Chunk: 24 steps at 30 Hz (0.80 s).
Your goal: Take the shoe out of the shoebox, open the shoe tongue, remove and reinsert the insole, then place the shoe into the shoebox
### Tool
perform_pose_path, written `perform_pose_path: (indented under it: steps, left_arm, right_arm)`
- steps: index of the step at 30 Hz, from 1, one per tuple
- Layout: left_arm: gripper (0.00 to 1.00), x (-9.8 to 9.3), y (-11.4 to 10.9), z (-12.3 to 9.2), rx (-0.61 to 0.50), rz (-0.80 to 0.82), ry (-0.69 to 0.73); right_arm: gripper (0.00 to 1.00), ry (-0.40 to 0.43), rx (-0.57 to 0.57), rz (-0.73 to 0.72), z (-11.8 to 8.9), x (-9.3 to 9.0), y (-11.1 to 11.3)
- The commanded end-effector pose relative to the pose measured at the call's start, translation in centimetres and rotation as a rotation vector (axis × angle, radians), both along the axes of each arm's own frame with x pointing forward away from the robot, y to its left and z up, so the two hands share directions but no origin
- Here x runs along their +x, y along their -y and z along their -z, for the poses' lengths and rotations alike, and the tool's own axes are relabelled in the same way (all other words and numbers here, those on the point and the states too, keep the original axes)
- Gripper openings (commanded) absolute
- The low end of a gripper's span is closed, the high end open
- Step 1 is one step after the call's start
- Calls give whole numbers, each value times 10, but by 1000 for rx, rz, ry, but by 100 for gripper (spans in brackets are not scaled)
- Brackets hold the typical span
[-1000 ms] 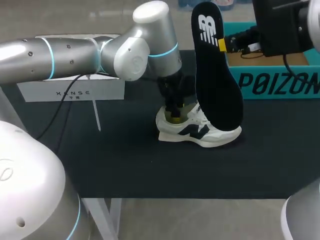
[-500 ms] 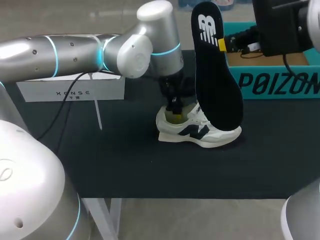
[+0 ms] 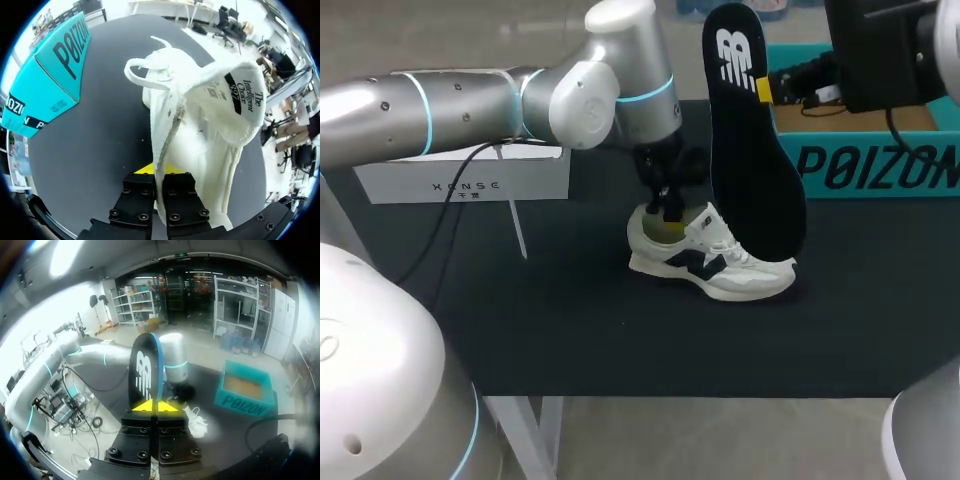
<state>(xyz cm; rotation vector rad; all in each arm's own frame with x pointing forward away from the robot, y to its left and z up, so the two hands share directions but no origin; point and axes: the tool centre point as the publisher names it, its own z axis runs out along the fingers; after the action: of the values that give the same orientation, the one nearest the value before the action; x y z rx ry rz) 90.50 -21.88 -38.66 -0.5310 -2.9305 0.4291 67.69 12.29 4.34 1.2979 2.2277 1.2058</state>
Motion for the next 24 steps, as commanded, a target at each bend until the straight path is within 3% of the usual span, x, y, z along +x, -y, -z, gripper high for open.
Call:
perform_pose_path:
  steps: [1,8,10,17,24]
  left_arm:
    - [0,-3,-6,-18,3,33,6]
    - [0,-8,-11,-34,43,300,6]
    - [0,-6,-12,-41,27,315,16]
    - [0,-8,-14,-64,-3,607,59]
    - [0,-19,-7,-65,20,820,128]
  right_arm:
    - [0,-3,-1,0,0,2,-2]
    - [0,-3,-1,0,0,2,-2]
    - [0,-3,-1,0,0,2,-2]
    - [0,-3,-1,0,0,2,-2]
    - [0,-3,-1,0,0,2,-2]
